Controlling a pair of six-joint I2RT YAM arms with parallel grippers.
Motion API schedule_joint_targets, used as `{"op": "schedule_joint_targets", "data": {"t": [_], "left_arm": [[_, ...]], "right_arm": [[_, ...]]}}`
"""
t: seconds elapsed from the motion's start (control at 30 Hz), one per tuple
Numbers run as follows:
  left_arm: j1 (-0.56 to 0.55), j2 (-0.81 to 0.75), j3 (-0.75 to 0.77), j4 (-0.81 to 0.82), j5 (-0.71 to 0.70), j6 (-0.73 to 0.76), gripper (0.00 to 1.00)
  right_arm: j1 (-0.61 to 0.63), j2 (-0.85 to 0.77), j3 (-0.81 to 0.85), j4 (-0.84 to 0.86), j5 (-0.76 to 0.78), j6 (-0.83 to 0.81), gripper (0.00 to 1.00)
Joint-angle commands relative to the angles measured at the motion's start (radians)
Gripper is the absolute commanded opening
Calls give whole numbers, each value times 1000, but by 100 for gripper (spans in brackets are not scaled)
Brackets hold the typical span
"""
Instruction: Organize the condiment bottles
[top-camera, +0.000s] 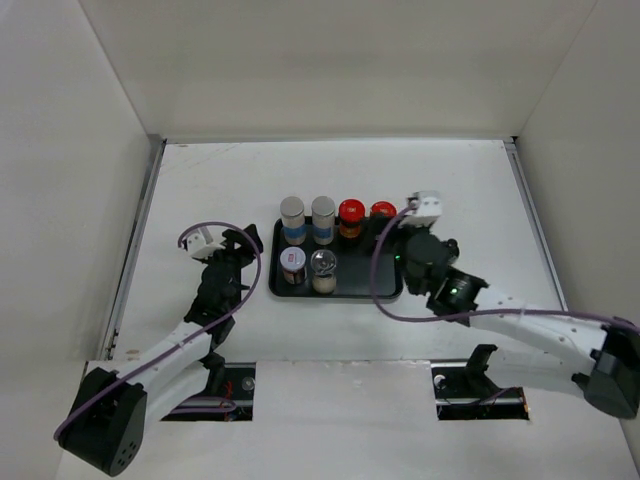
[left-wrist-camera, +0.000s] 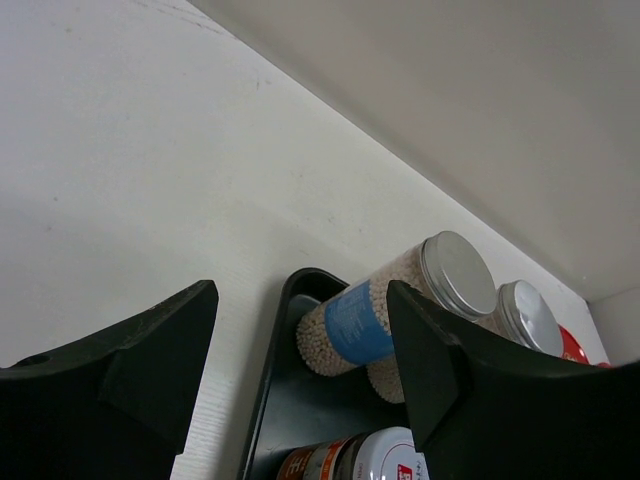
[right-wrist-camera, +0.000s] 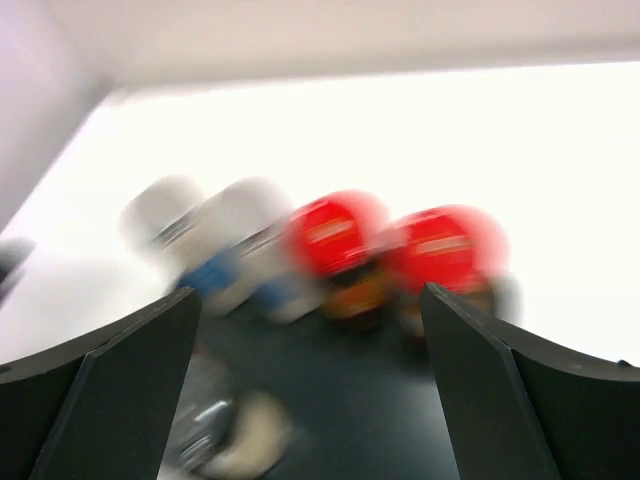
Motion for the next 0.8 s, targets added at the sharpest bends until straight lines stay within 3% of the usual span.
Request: {"op": "schedule_joint_targets", "data": {"t": [0.0, 0.17, 0.3, 0.57, 0.77], "left_arm": [[-12, -41, -8, 29, -6, 0, 68], [-3, -44, -12, 28, 2, -5, 68], [-3, -12, -9, 37, 2, -8, 68], [-6, -16, -6, 31, 5, -9, 68], [-8, -16, -6, 28, -7, -9, 69]], "right_arm": [[-118, -122, -64, -141, 295, 14, 99], [-273, -183, -99, -394, 343, 118, 100], [-349, -164, -116, -493, 221, 252, 100], [-474, -101, -187, -395, 10, 306, 100], [-482, -35, -191, -373, -18, 330, 83]]}}
